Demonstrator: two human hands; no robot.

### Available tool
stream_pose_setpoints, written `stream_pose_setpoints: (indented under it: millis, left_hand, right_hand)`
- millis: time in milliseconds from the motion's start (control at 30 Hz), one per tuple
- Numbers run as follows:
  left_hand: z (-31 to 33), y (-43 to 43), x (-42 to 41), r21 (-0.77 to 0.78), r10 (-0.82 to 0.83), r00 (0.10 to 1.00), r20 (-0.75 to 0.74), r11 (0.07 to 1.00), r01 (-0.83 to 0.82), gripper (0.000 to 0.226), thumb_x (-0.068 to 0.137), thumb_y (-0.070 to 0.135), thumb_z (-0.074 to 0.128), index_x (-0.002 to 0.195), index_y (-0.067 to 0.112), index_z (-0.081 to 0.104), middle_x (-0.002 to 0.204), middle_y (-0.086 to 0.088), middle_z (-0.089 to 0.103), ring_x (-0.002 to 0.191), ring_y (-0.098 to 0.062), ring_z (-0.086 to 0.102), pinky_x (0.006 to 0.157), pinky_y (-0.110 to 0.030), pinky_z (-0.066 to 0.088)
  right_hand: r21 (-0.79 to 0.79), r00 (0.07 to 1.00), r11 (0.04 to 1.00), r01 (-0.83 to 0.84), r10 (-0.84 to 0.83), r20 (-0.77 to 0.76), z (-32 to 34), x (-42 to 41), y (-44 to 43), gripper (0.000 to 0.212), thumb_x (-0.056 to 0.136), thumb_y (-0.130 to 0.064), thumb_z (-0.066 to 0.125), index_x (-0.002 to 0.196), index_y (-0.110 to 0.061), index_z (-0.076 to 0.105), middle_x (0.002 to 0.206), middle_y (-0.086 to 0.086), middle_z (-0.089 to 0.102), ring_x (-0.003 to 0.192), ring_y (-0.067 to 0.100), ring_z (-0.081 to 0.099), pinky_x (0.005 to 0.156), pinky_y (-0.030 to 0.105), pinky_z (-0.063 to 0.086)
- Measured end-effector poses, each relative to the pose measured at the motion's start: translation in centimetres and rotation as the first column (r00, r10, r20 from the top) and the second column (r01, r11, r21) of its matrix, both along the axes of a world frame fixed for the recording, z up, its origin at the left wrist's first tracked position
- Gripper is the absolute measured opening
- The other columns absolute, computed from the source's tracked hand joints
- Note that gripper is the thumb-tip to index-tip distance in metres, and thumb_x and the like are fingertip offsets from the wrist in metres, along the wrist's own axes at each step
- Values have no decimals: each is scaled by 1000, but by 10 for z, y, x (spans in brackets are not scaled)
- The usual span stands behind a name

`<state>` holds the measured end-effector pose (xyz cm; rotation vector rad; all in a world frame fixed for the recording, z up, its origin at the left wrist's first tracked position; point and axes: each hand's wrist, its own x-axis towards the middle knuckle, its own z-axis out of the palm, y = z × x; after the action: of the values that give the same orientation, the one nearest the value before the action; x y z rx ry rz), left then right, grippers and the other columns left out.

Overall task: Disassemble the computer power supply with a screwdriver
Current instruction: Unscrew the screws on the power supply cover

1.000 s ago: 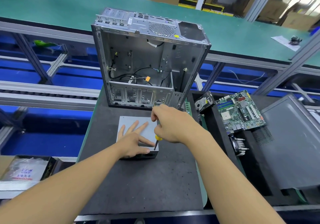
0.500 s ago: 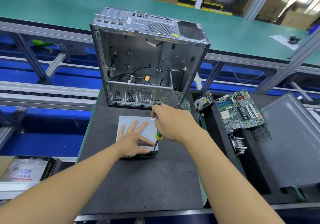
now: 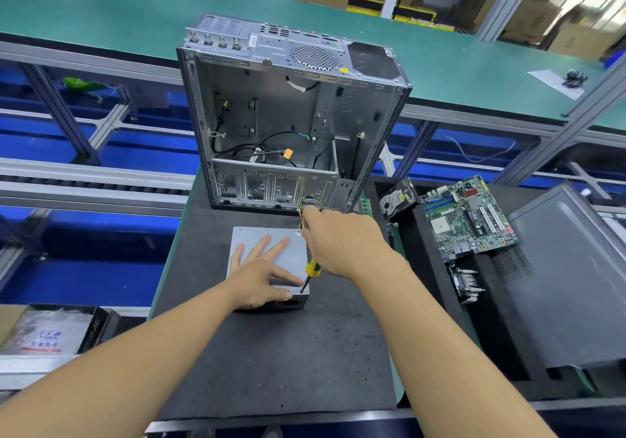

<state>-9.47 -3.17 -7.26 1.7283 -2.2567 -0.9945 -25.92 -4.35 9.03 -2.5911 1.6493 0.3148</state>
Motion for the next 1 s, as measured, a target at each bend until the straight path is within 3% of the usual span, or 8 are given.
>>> stream_pose_setpoints:
  millis: [167,300,400,500,633,767,900,1000]
  left_hand:
    - [-1,0,0,-2,6,1000,0,1000,-6,39,84,53,69,82,85,48,156,36,-11,146,1,-25,113,-44,-26]
    - [-5,0,1,-7,1,1000,7,1000,-1,37,83,55,68,85,86,48,153,38,-13,145,3,-26,113,-45,-26]
    - [-6,-1,1,-10,-1,1000,6,1000,1,36,83,56,68,85,86,47,151,39,-15,142,5,-27,112,-44,-26]
    - [-7,-2,0,-1,-1,1000,11,1000,1,37,83,56,68,83,87,46,146,40,-17,139,8,-29,111,-43,-27]
    - [-6,-2,1,-7,-2,1000,11,1000,2,37,83,55,69,85,86,48,153,38,-13,146,1,-25,112,-45,-25]
    - [-3,-1,0,-5,7,1000,11,1000,-7,34,83,55,69,84,83,51,156,36,-11,147,-1,-24,113,-45,-25]
    - [-3,-1,0,3,8,1000,-2,1000,-8,33,83,55,70,83,82,51,160,33,-8,146,1,-25,113,-45,-26]
    - [-4,-1,0,2,9,1000,-3,1000,-9,35,83,56,69,83,84,50,158,34,-10,145,2,-26,113,-45,-26]
  right_hand:
    - [79,997,997,-24,18,80,1,1,0,24,98,-22,38,120,-23,46,121,0,54,84,29,52,69,37,33]
    - [142,996,989,-38,26,88,3,-3,-2,30,88,-22,48,118,-26,47,120,-1,48,95,23,45,71,38,33]
    - [126,998,991,-32,24,66,3,-3,-1,28,94,-33,46,121,-25,46,122,-1,49,105,27,54,72,38,35]
    - [69,999,998,-6,3,37,3,-1,1,33,103,-46,32,121,-21,45,123,1,54,100,32,60,73,40,38]
    - [45,1000,999,6,-7,14,4,1,2,18,104,-26,31,114,-17,43,110,7,62,84,34,56,77,45,46]
    - [129,999,992,17,-22,42,9,0,3,25,99,-22,36,122,-21,46,122,3,54,101,36,58,91,52,46]
    - [183,997,983,-18,2,83,8,0,1,31,92,-24,44,123,-26,48,126,0,47,116,27,47,80,41,38]
    - [154,998,988,-24,14,62,5,0,1,30,94,-30,45,124,-25,48,126,0,48,115,27,49,75,39,32]
